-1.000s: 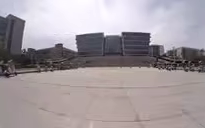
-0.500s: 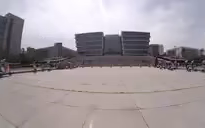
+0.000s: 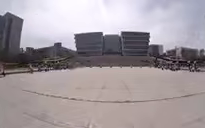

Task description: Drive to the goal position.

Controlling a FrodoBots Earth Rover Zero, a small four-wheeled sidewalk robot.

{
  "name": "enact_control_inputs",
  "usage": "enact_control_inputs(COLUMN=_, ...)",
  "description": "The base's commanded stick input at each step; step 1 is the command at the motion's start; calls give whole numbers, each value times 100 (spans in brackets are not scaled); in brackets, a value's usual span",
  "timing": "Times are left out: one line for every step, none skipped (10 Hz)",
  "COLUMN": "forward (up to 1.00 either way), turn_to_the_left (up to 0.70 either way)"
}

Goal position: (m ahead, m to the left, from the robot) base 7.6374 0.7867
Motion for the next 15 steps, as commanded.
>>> enact_control_inputs(forward=100, turn_to_the_left=0)
enact_control_inputs(forward=100, turn_to_the_left=0)
enact_control_inputs(forward=100, turn_to_the_left=0)
enact_control_inputs(forward=100, turn_to_the_left=0)
enact_control_inputs(forward=100, turn_to_the_left=0)
enact_control_inputs(forward=100, turn_to_the_left=0)
enact_control_inputs(forward=100, turn_to_the_left=0)
enact_control_inputs(forward=100, turn_to_the_left=0)
enact_control_inputs(forward=100, turn_to_the_left=0)
enact_control_inputs(forward=100, turn_to_the_left=0)
enact_control_inputs(forward=100, turn_to_the_left=0)
enact_control_inputs(forward=100, turn_to_the_left=0)
enact_control_inputs(forward=100, turn_to_the_left=0)
enact_control_inputs(forward=100, turn_to_the_left=0)
enact_control_inputs(forward=100, turn_to_the_left=0)
